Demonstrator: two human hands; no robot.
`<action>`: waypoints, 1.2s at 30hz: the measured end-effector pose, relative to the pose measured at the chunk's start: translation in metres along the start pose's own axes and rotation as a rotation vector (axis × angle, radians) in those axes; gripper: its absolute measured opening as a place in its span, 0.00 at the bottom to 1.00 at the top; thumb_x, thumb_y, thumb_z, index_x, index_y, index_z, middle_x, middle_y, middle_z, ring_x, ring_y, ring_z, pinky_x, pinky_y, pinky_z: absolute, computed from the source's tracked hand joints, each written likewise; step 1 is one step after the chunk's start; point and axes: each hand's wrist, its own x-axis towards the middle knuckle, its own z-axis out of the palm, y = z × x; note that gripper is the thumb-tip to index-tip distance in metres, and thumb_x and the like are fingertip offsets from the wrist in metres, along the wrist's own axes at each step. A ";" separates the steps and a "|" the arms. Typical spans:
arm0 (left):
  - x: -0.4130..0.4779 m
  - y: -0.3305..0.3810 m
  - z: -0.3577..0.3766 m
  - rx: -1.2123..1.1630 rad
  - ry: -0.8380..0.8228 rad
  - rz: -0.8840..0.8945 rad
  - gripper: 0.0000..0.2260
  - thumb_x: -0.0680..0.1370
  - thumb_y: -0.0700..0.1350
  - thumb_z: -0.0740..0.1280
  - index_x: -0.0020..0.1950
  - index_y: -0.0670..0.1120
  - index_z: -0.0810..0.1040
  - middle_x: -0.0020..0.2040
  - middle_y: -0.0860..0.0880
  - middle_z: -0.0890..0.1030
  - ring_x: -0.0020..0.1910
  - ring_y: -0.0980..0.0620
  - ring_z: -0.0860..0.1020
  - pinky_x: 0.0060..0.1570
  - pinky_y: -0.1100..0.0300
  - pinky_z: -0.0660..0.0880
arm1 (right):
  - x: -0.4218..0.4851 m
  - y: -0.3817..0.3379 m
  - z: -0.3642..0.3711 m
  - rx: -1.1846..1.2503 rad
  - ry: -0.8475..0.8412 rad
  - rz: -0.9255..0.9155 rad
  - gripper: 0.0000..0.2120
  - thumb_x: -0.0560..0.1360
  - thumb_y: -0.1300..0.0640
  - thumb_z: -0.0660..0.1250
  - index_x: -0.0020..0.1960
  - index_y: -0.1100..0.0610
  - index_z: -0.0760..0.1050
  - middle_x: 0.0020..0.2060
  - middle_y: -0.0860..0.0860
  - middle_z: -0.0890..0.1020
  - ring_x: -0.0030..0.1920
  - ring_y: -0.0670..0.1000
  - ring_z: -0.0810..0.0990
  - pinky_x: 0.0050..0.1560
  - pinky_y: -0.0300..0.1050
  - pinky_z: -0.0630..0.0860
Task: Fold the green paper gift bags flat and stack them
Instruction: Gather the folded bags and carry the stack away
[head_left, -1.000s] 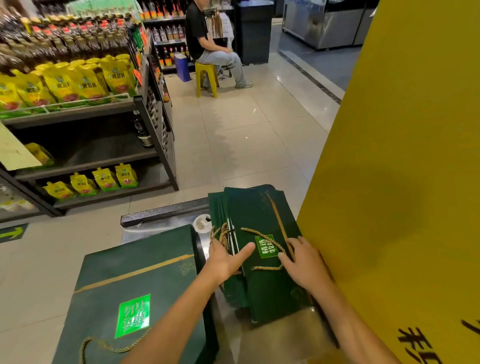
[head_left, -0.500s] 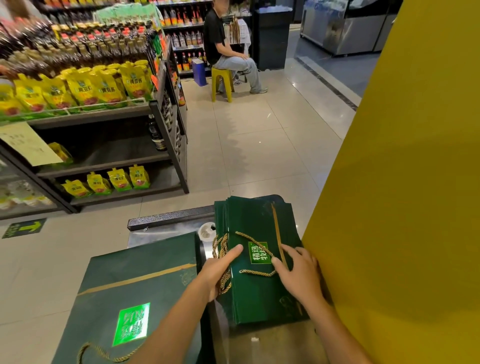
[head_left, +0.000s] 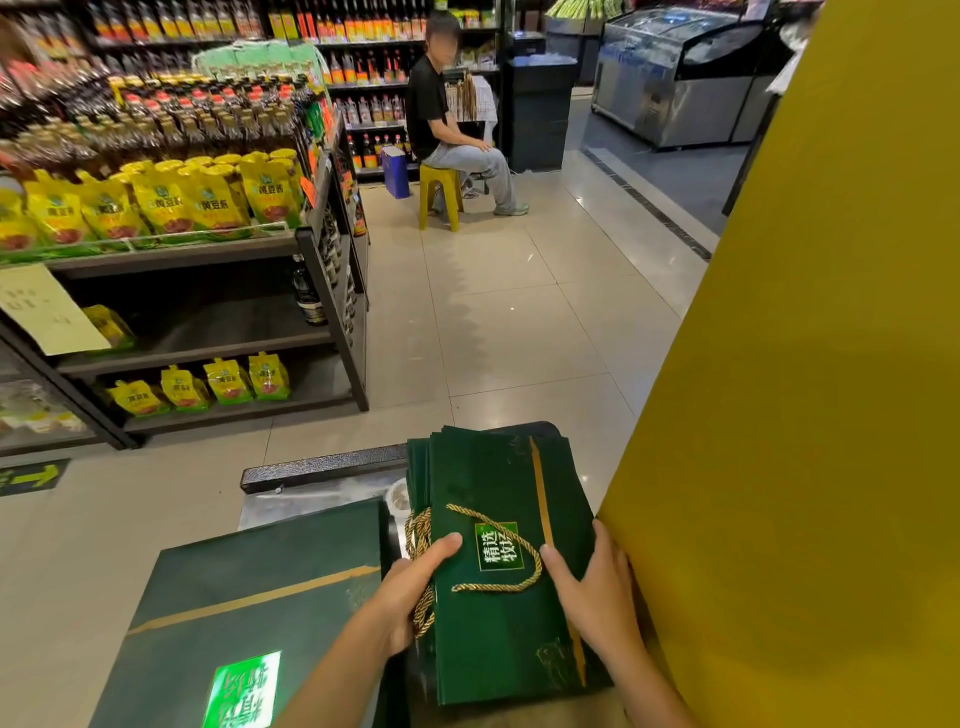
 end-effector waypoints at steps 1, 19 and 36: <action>-0.001 0.001 0.000 -0.014 0.001 -0.011 0.25 0.74 0.53 0.76 0.64 0.39 0.80 0.54 0.39 0.86 0.53 0.40 0.85 0.53 0.47 0.82 | 0.002 0.001 0.001 -0.007 -0.017 0.021 0.43 0.76 0.37 0.68 0.82 0.53 0.53 0.79 0.54 0.60 0.79 0.56 0.60 0.76 0.55 0.63; -0.007 0.016 0.001 -0.027 0.020 0.017 0.27 0.70 0.52 0.79 0.63 0.40 0.77 0.51 0.39 0.86 0.50 0.40 0.86 0.49 0.47 0.82 | 0.007 0.002 0.007 -0.024 -0.048 0.103 0.40 0.78 0.36 0.65 0.81 0.57 0.57 0.78 0.55 0.65 0.77 0.57 0.64 0.75 0.57 0.65; -0.009 0.018 0.004 -0.039 0.043 0.111 0.23 0.74 0.46 0.76 0.66 0.41 0.75 0.53 0.39 0.86 0.50 0.39 0.86 0.44 0.50 0.83 | 0.011 -0.003 -0.010 0.227 -0.165 0.193 0.40 0.72 0.30 0.66 0.75 0.53 0.69 0.68 0.50 0.78 0.67 0.54 0.76 0.66 0.53 0.76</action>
